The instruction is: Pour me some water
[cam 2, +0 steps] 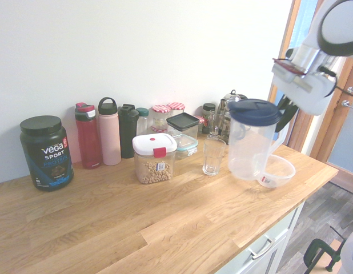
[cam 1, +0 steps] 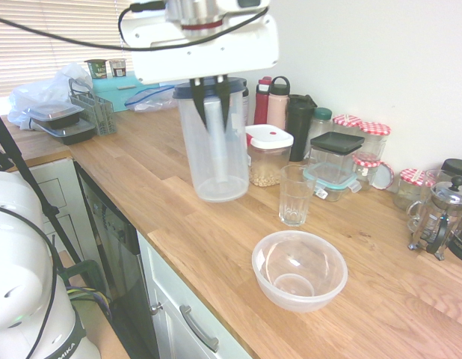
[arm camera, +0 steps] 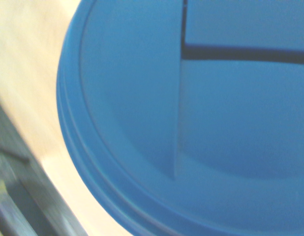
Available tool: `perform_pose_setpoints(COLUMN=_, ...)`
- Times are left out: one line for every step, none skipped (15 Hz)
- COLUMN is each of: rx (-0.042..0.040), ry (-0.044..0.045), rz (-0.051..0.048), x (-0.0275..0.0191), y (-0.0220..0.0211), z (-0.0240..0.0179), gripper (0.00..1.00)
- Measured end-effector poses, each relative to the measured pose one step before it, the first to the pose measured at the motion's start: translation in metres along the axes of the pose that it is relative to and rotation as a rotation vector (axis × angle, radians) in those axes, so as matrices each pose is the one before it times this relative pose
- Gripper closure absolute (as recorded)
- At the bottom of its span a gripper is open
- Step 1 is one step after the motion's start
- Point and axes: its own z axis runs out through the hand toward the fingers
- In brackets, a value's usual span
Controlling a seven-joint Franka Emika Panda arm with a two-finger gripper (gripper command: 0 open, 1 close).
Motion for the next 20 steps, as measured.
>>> perform_pose_setpoints(rx=0.00990, ry=-0.00283, rz=0.06398, x=0.00286, y=-0.01988, z=0.01219, gripper=1.00)
perform_pose_setpoints(rx=0.01083, ry=0.00810, rz=0.06155, x=0.00267, y=-0.01834, z=0.01015, gripper=1.00)
perform_pose_setpoints(rx=0.00650, ry=0.01815, rz=0.06106, x=0.00136, y=-0.01845, z=0.00807, gripper=1.00)
perform_pose_setpoints(rx=0.00536, ry=0.01690, rz=0.06174, x=-0.00021, y=-0.01929, z=0.00754, gripper=1.00)
perform_pose_setpoints(rx=0.00158, ry=0.00720, rz=0.04670, x=-0.00296, y=-0.01855, z=0.00734, gripper=1.00)
perform_pose_setpoints(rx=0.00213, ry=0.00180, rz=0.02670, x=-0.00472, y=-0.01682, z=0.00558, gripper=1.00)
perform_pose_setpoints(rx=0.00317, ry=0.00269, rz=0.02001, x=-0.00464, y=-0.01502, z=0.00635, gripper=1.00)
perform_pose_setpoints(rx=0.00578, ry=0.00024, rz=0.01288, x=-0.00501, y=-0.01289, z=0.00567, gripper=1.00)
perform_pose_setpoints(rx=0.00988, ry=0.00075, rz=0.00290, x=-0.00397, y=-0.01145, z=0.00602, gripper=1.00)
perform_pose_setpoints(rx=0.02070, ry=-0.00129, rz=-0.00635, x=-0.00310, y=-0.00983, z=0.00648, gripper=1.00)
perform_pose_setpoints(rx=0.01824, ry=-0.01139, rz=-0.01030, x=-0.00121, y=-0.00687, z=0.00788, gripper=1.00)
perform_pose_setpoints(rx=0.00728, ry=-0.01449, rz=-0.00803, x=0.00016, y=-0.00546, z=0.00867, gripper=1.00)
perform_pose_setpoints(rx=0.00232, ry=-0.01207, rz=-0.00690, x=0.00107, y=-0.00390, z=0.00900, gripper=1.00)
perform_pose_setpoints(rx=-0.00100, ry=-0.01041, rz=-0.00994, x=0.00012, y=-0.00469, z=0.00898, gripper=1.00)
perform_pose_setpoints(rx=-0.00135, ry=-0.00492, rz=-0.01115, x=-0.00055, y=-0.00532, z=0.00793, gripper=1.00)
perform_pose_setpoints(rx=-0.00319, ry=0.00906, rz=-0.01196, x=-0.00016, y=-0.00498, z=0.00654, gripper=1.00)
perform_pose_setpoints(rx=-0.00612, ry=0.01634, rz=-0.00729, x=-0.00032, y=-0.00421, z=0.00626, gripper=1.00)
perform_pose_setpoints(rx=-0.00955, ry=0.00995, rz=-0.00423, x=-0.00060, y=-0.00392, z=0.00545, gripper=1.00)
perform_pose_setpoints(rx=-0.00510, ry=0.00837, rz=-0.00109, x=-0.00003, y=-0.00383, z=0.00468, gripper=1.00)
perform_pose_setpoints(rx=-0.00381, ry=0.00510, rz=0.00202, x=0.00100, y=-0.00216, z=0.00484, gripper=1.00)
